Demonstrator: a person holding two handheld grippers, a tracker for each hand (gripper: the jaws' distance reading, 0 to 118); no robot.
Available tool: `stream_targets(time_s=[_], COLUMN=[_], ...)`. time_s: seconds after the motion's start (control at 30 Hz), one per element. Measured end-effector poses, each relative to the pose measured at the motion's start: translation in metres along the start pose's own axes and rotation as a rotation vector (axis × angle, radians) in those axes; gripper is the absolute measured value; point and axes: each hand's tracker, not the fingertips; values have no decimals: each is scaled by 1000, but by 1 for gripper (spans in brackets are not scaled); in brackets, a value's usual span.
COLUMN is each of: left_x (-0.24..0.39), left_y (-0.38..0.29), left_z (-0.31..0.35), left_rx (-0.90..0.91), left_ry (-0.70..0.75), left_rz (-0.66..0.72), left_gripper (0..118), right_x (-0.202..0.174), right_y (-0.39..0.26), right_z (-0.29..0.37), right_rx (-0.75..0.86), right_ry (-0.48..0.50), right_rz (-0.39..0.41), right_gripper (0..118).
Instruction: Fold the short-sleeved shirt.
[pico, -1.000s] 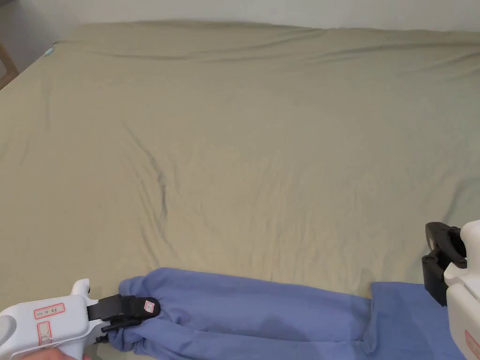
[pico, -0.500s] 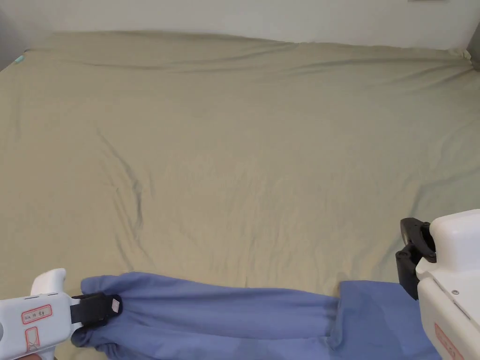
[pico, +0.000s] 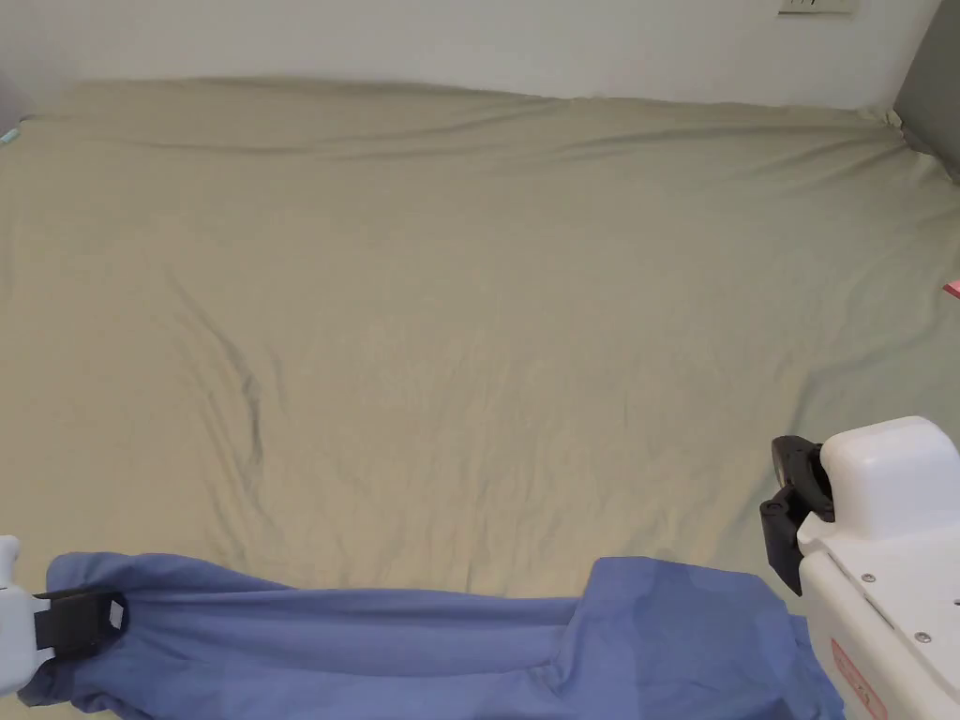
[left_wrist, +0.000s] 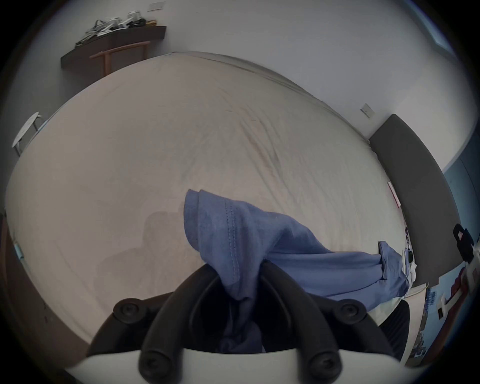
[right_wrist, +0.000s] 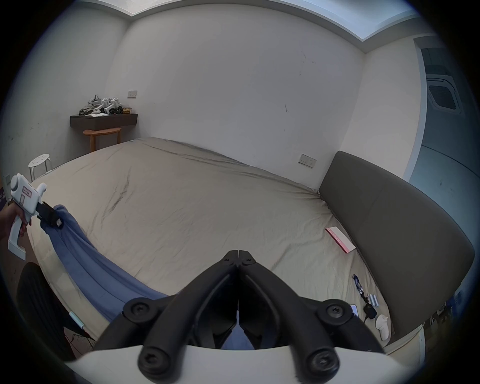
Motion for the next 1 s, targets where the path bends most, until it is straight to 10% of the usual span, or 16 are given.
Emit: stream_targets(time_s=[0.77, 1.0], left_x=[215, 251], left_y=[-53, -72], left_z=[-70, -88], left_rx=[-212, -285], left_ry=[-108, -273], left_rz=[-179, -80], left_gripper=[13, 88], right_x=[45, 58], right_y=[-22, -31], right_z=[33, 33], right_rx=[43, 33], right_ry=[-37, -48], right_rz=[-105, -139], right_gripper=[2, 2])
